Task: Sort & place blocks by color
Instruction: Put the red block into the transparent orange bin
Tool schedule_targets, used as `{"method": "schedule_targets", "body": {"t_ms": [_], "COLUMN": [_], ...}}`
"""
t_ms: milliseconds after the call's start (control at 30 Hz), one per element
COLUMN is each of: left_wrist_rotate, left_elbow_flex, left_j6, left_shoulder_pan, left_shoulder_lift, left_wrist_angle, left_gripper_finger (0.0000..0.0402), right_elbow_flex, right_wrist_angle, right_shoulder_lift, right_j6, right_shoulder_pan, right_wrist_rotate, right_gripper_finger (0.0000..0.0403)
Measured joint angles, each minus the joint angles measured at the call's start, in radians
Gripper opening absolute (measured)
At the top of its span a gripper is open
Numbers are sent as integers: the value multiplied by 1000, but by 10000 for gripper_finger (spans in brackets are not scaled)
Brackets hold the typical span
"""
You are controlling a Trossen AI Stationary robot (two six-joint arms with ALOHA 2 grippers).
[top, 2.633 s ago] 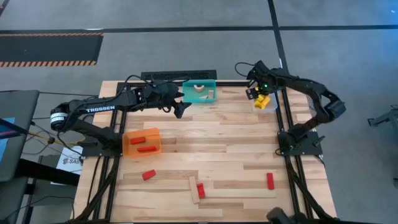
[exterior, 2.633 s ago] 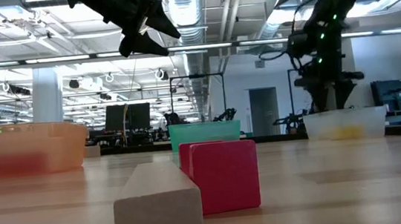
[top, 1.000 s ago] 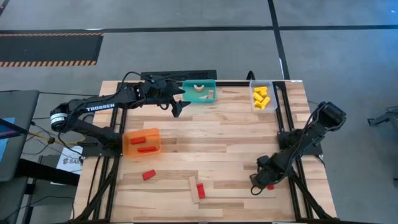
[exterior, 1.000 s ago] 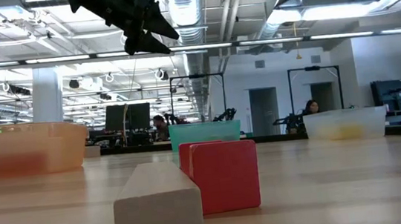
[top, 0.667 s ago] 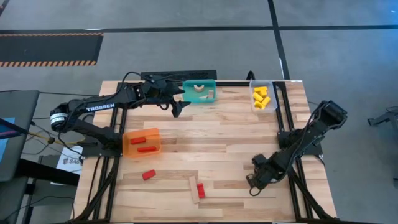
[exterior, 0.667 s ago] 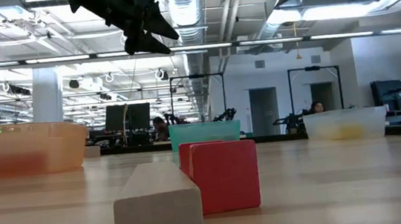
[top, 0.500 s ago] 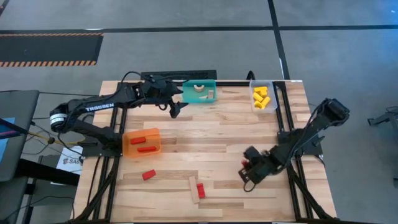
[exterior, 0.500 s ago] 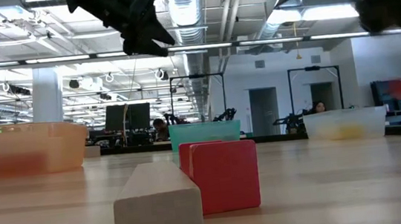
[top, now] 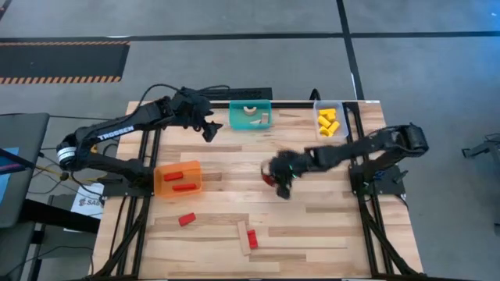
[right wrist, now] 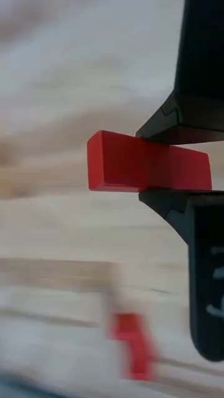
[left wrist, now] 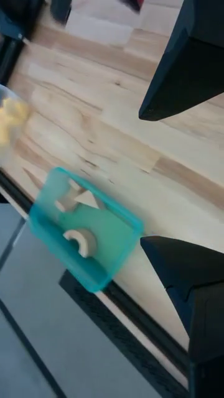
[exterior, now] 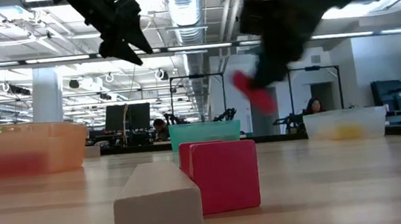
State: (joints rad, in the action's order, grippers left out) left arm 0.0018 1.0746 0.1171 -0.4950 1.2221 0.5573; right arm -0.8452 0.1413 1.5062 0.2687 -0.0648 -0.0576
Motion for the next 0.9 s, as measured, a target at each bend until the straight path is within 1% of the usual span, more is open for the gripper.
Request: {"method": "schedule_targets", "body": {"t_ms": [67,133,200,367,500,567,667,767,833,900], "left_wrist_rotate": [-6,-5,-6,-5,26,37,35,32,36,36], "left_elbow_flex": [-1,-1,0,0,0,-1,-1,-1,-1,-1], "left_j6": [1,1,1,1,13,6,-20,-40,-50,-52], "left_shoulder_pan": [-4,-15,-27,-78,-96,-102,-117,-125,-134,-143], "left_shoulder_lift": [-14,-35,-50,-56,-50,-50,-50,-50,-50,-50], "left_wrist_angle": [18,45,54,62,88,128,178,183,186,186], "left_gripper_finger": [306,306,306,306,306,306,306,306,306,306], "right_elbow_flex": [-23,-57,-99,-253,-446,-547,-690,-804,-877,-945], "right_wrist_angle": [-135,-255,-309,-316,-360,-338,-247,-209,-216,-239], "right_shoulder_lift": [46,109,182,386,551,613,688,746,784,824], "right_j6": [-84,-145,-211,-354,-388,-422,-528,-615,-630,-596], "right_shoulder_pan": [64,116,152,205,226,229,229,231,232,232], "right_wrist_rotate": [-71,-176,-282,-418,-510,-549,-577,-592,-602,-602], "right_gripper_finger": [67,67,67,67,68,69,70,70,70,71]}}
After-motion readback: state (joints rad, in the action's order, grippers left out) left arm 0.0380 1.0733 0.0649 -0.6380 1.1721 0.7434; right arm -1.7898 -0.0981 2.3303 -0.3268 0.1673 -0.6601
